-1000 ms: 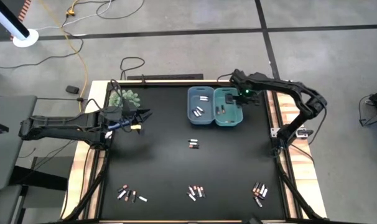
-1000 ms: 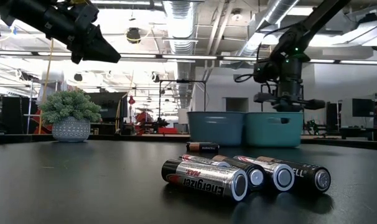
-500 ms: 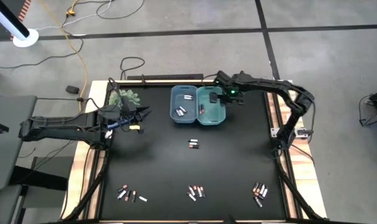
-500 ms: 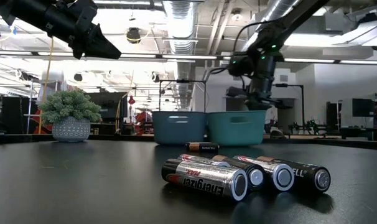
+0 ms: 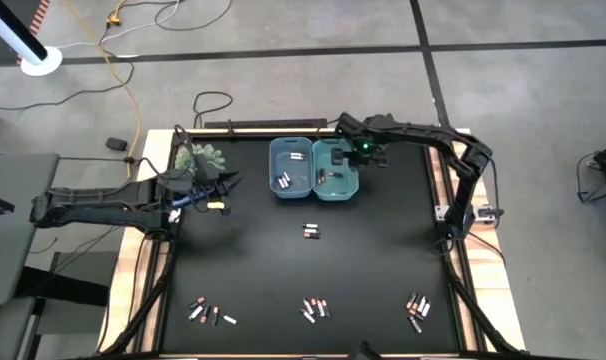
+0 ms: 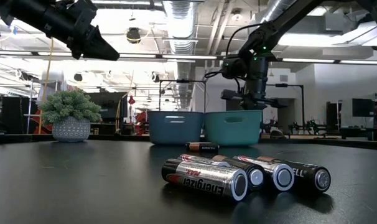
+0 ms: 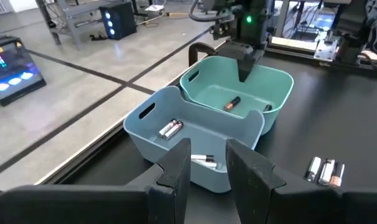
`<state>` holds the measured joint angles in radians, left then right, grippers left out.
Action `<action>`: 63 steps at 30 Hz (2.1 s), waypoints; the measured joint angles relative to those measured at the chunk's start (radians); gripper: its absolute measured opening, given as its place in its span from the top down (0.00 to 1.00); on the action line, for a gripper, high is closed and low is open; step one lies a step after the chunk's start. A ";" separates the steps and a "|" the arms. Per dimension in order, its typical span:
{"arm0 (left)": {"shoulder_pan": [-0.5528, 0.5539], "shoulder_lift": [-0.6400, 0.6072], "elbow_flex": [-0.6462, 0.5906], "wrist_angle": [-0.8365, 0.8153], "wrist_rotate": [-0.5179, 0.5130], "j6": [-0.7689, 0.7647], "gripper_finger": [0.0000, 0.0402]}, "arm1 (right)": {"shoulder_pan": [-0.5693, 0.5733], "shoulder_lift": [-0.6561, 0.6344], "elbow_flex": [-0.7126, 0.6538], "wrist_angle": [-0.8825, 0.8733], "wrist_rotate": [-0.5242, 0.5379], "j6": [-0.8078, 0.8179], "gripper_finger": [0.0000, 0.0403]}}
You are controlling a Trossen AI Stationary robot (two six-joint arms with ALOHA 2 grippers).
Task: Sort batteries
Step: Move the bins to the top middle of the table, then put the black battery into the green bin
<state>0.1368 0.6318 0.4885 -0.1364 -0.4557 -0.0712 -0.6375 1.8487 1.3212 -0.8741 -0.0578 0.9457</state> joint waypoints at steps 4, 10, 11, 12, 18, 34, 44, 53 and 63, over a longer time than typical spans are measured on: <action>0.008 0.000 0.000 -0.003 0.000 0.031 0.76 | -0.008 0.004 0.000 -0.023 0.005 0.006 1.00; 0.041 0.000 0.000 -0.002 -0.001 0.041 0.76 | -0.007 0.004 0.000 -0.023 0.009 -0.010 0.99; 0.046 0.000 0.000 -0.002 -0.001 0.045 0.76 | -0.007 0.004 0.000 -0.022 0.008 -0.013 0.98; 0.049 0.000 0.000 -0.002 -0.001 0.049 0.76 | -0.007 0.004 0.000 -0.021 0.008 -0.022 0.98; 0.063 0.000 0.000 -0.002 -0.001 0.067 0.76 | -0.007 0.004 0.000 -0.018 0.008 -0.053 0.94; 0.066 0.000 0.000 -0.004 0.000 0.068 0.76 | -0.003 0.004 0.000 -0.009 0.010 -0.106 0.91; 0.066 0.000 0.000 -0.009 0.000 0.068 0.76 | -0.003 0.002 -0.001 -0.010 0.015 -0.121 0.77; 0.066 0.000 0.000 -0.009 0.000 0.068 0.76 | -0.004 -0.100 -0.001 -0.012 0.017 -0.162 0.71; 0.058 0.000 0.000 -0.008 0.000 0.033 0.76 | 0.051 -0.369 -0.001 -0.157 0.132 -0.275 0.71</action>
<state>0.1950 0.6319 0.4885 -0.1443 -0.4555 -0.0384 -0.5868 1.4795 1.3205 -1.0312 0.0742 0.6705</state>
